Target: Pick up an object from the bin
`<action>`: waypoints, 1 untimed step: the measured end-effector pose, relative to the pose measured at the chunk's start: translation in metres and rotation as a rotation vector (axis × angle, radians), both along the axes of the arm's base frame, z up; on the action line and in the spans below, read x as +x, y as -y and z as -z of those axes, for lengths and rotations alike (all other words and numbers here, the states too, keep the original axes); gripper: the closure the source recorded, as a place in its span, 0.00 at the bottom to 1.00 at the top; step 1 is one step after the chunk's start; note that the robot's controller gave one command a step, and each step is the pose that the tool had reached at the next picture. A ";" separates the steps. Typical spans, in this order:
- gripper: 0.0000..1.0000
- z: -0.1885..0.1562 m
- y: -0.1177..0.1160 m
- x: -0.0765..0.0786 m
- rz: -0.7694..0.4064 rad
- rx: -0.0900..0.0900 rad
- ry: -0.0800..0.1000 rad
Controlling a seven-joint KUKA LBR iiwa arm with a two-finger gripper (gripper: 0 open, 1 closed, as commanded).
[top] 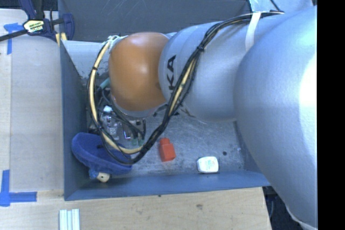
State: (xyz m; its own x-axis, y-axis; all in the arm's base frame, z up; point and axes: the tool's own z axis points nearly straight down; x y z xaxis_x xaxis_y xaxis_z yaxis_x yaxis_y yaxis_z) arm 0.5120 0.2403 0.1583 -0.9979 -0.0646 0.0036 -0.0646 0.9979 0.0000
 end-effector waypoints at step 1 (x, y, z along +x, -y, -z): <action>0.00 -0.004 0.002 0.002 0.003 0.001 0.006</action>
Offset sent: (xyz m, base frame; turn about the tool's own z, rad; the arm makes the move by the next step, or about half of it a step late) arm 0.0000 0.0000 0.0000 0.0000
